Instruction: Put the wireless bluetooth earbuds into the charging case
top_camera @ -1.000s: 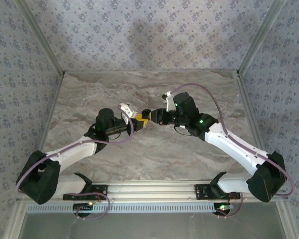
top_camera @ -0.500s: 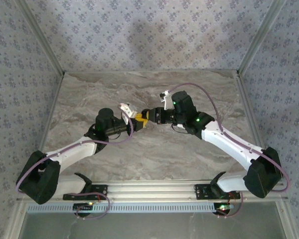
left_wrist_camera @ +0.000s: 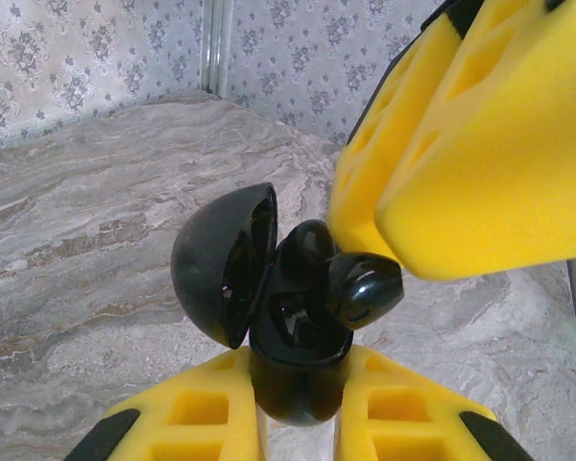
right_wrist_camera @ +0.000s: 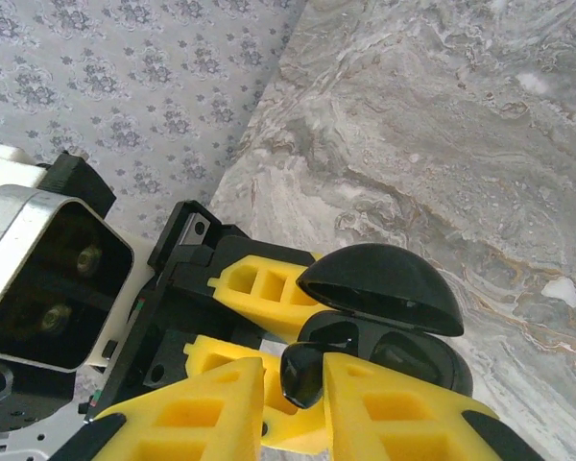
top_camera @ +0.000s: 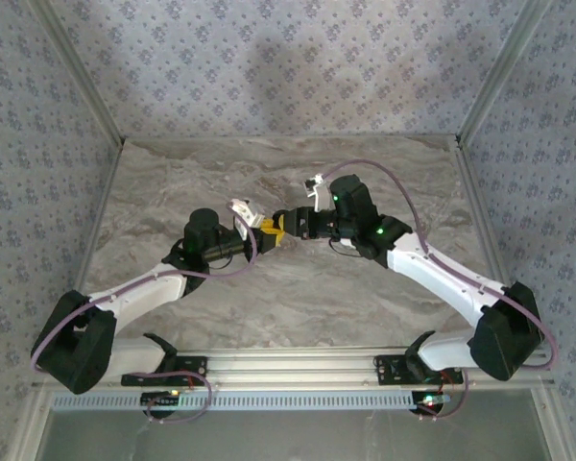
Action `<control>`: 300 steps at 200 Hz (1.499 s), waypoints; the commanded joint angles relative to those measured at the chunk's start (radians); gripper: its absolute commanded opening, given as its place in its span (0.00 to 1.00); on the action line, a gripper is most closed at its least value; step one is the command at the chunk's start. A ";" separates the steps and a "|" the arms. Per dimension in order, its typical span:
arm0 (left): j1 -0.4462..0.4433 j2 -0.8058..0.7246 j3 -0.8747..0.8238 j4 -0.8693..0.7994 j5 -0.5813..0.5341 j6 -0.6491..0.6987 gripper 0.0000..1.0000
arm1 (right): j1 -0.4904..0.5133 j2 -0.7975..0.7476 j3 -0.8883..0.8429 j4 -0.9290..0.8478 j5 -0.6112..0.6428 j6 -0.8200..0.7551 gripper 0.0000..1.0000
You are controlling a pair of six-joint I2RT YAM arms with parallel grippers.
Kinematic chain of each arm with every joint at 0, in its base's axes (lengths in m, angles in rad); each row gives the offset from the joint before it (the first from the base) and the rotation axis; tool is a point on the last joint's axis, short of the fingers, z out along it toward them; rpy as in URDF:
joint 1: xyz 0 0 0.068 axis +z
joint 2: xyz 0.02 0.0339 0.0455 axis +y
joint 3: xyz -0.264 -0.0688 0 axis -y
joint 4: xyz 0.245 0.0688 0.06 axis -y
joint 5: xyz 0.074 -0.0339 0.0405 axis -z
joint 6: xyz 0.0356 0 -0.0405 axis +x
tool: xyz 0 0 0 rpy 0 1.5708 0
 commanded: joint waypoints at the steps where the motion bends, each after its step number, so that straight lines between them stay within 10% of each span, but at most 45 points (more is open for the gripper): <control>1: 0.000 -0.024 0.032 0.033 0.017 0.016 0.14 | 0.008 0.015 0.006 0.020 -0.014 0.008 0.25; 300: 0.000 -0.037 0.032 0.010 0.028 0.032 0.14 | 0.015 -0.072 0.023 -0.059 0.048 -0.033 0.29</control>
